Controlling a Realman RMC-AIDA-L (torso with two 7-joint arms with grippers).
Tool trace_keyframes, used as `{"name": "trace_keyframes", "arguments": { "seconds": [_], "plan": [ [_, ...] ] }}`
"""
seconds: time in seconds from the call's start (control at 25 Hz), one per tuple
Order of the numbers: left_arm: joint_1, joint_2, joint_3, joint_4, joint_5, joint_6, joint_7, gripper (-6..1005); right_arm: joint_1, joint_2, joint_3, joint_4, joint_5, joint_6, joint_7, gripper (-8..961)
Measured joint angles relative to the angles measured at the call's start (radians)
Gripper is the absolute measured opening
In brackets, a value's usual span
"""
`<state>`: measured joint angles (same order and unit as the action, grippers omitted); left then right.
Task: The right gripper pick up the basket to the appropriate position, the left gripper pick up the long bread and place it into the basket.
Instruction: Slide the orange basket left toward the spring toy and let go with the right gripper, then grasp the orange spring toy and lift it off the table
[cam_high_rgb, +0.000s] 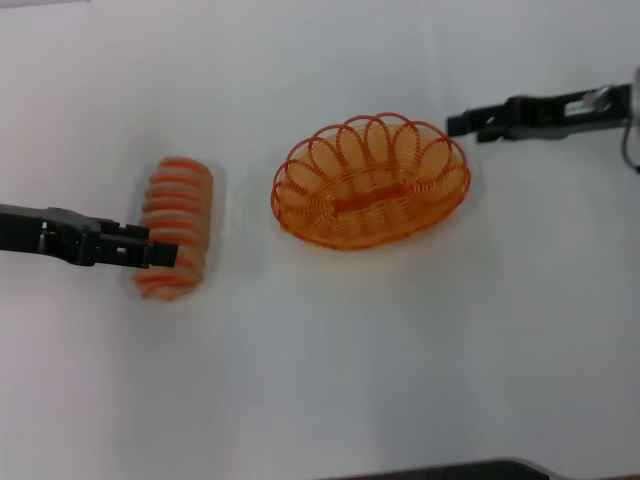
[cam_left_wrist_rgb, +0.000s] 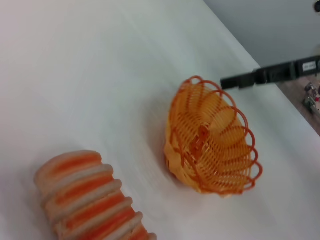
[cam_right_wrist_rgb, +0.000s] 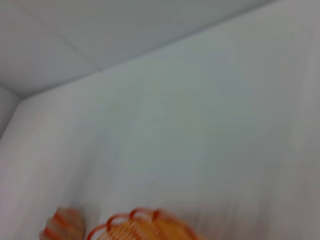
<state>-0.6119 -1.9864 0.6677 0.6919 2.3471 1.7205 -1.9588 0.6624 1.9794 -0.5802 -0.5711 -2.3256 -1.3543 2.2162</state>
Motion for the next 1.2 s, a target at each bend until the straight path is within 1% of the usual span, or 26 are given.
{"name": "trace_keyframes", "arguments": {
  "seconds": [0.12, 0.2, 0.24, 0.32, 0.44, 0.48, 0.56, 0.64, 0.72, 0.8, 0.88, 0.96, 1.08, 1.2],
  "plan": [
    [0.0, 0.0, -0.002, 0.0, 0.0, 0.002, 0.0, 781, -0.036, -0.013, 0.02, -0.043, 0.072, 0.009, -0.017, 528],
    [-0.001, 0.0, -0.002, 0.0, 0.0, 0.002, 0.0, 781, -0.064, -0.02, 0.056, -0.058, 0.168, 0.023, -0.081, 731],
    [-0.001, 0.0, -0.003, 0.0, 0.0, 0.001, 0.0, 781, -0.078, -0.022, 0.077, -0.06, 0.223, 0.028, -0.129, 730],
    [-0.002, 0.0, -0.003, 0.001, -0.002, 0.0, 0.0, 781, -0.107, -0.017, 0.114, -0.057, 0.347, 0.024, -0.256, 729],
    [-0.003, -0.001, -0.005, 0.001, -0.005, -0.002, 0.0, 781, -0.146, 0.006, 0.132, -0.051, 0.518, -0.024, -0.454, 728],
    [-0.004, -0.001, -0.005, 0.001, -0.006, -0.002, 0.0, 781, -0.155, 0.014, 0.131, -0.052, 0.556, -0.052, -0.514, 727],
    [-0.004, -0.002, -0.006, 0.002, -0.007, -0.004, 0.0, 781, -0.165, 0.024, 0.125, -0.064, 0.58, -0.125, -0.614, 726],
    [-0.004, -0.003, -0.011, 0.002, -0.014, -0.006, -0.001, 781, -0.169, 0.022, 0.111, -0.079, 0.557, -0.214, -0.697, 725],
    [-0.004, -0.005, -0.022, -0.001, -0.021, -0.012, -0.002, 782, -0.17, 0.012, 0.085, -0.101, 0.509, -0.292, -0.74, 724],
    [-0.005, -0.01, -0.036, -0.005, -0.025, -0.018, -0.005, 782, -0.168, 0.004, 0.042, -0.151, 0.427, -0.361, -0.745, 722],
    [-0.006, -0.014, -0.037, -0.003, -0.026, -0.02, -0.008, 781, -0.164, 0.002, 0.013, -0.2, 0.343, -0.406, -0.723, 721],
    [-0.009, -0.018, -0.041, 0.0, -0.027, -0.024, -0.014, 781, -0.153, 0.0, -0.007, -0.242, 0.247, -0.438, -0.687, 720],
    [-0.015, -0.02, -0.065, 0.008, -0.028, -0.029, -0.04, 780, -0.129, -0.01, -0.016, -0.256, 0.099, -0.453, -0.641, 718],
    [-0.018, -0.025, -0.075, 0.07, -0.028, -0.038, -0.145, 779, -0.121, -0.008, -0.016, -0.256, 0.029, -0.443, -0.632, 718]
  ]
}}
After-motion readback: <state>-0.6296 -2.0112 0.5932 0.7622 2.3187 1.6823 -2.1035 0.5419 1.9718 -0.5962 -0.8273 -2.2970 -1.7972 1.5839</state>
